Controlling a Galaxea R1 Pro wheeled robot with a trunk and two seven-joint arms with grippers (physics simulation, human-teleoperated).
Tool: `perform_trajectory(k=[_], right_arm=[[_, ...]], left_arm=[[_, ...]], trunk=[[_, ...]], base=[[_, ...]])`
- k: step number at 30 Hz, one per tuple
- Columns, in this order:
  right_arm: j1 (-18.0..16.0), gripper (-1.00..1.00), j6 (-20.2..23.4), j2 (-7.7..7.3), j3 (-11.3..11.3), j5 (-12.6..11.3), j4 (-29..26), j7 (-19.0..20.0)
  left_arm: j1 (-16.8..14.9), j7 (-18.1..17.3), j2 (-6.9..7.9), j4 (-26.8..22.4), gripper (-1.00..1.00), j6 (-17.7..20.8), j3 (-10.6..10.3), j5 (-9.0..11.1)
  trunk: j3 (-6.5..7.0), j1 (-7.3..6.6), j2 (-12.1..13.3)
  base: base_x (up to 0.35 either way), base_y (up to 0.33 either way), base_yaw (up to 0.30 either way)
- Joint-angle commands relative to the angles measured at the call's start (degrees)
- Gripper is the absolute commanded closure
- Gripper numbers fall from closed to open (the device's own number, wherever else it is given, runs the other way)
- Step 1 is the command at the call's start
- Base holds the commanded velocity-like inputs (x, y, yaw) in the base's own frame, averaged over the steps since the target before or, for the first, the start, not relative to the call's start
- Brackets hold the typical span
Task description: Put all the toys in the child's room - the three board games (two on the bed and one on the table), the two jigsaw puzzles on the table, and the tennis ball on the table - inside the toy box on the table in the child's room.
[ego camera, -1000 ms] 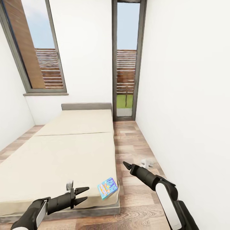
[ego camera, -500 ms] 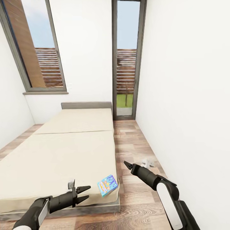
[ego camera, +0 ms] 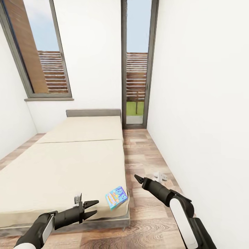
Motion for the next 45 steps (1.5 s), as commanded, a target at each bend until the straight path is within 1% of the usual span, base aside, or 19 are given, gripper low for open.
perform_trajectory(k=[1, 5, 6, 7, 10, 14, 23, 30, 36, 41, 45], right_arm=[[0.02, -1.0, 0.61, 0.36, -0.41, 0.25, -0.37, 0.15], [-0.03, -1.0, 0.44, 0.43, -1.7, 0.28, -0.44, 0.11], [-0.04, -1.0, 0.32, 0.44, -1.85, 0.3, -0.31, 0.1], [-0.07, -1.0, 0.14, 0.44, -1.52, 0.31, -0.09, 0.11], [-0.09, -1.0, -0.04, -0.02, -1.63, 0.26, 0.18, 0.14], [-0.11, -1.0, -0.11, -0.63, -2.03, 0.03, 0.5, 0.34], [-0.11, -1.0, -0.14, -0.9, -2.41, -0.16, 0.64, 0.52], [-0.12, -1.0, -0.15, -0.93, -2.44, -0.18, 0.65, 0.56], [-0.12, -1.0, -0.15, -0.98, -2.45, -0.18, 0.65, 0.59], [-0.12, -1.0, -0.15, -1.0, -2.45, -0.18, 0.65, 0.59], [-0.12, -1.0, -0.15, -1.01, -2.45, -0.18, 0.61, 0.54]], left_arm=[[-0.36, -0.46, -0.28, -0.33, -1.0, 0.2, -0.28, 0.27], [-1.67, -1.75, -0.31, -0.84, -1.0, -1.06, -1.54, 0.28], [-1.92, -1.53, -0.32, -0.84, -1.0, -1.37, -1.56, 0.28], [-1.86, -1.2, -0.42, -0.88, -1.0, -1.69, -1.22, 0.29], [-2.17, -0.72, -0.64, -0.96, -1.0, -2.65, -1.15, 0.31], [-2.48, -1.11, -0.81, -1.01, -1.0, -3.93, -1.38, 0.31], [-2.64, -1.55, -0.94, -1.04, -1.0, -6.78, -1.5, 0.27], [-2.65, -1.05, -1.17, -0.96, -1.0, -6.86, -1.45, 0.18], [-2.62, -0.69, -1.88, -0.71, -1.0, -6.83, -1.41, 0.09], [-2.57, -0.17, -3.31, -0.51, -1.0, -6.98, -1.37, 0.04], [-2.57, 1.0, -4.61, -0.45, -1.0, -7.06, -1.31, -0.01]], trunk=[[-0.06, -0.01, -0.03], [-0.06, -0.01, -0.03], [-0.06, -0.01, -0.03], [-0.06, -0.01, -0.03], [-0.06, -0.01, -0.03], [-0.06, -0.01, -0.03], [-0.06, -0.01, -0.03], [-0.06, -0.01, -0.03], [-0.06, -0.01, -0.03], [-0.06, -0.01, -0.03], [-0.06, -0.01, -0.03]], base=[[0.0, 0.0, 0.0], [0.0, 0.0, 0.0], [0.0, 0.0, 0.0], [0.0, 0.0, 0.0], [0.0, 0.0, 0.0], [0.0, 0.0, 0.0], [0.0, 0.0, 0.0], [0.0, 0.0, 0.0], [0.0, 0.0, 0.0], [0.0, 0.0, 0.0], [0.0, 0.0, 0.0]])
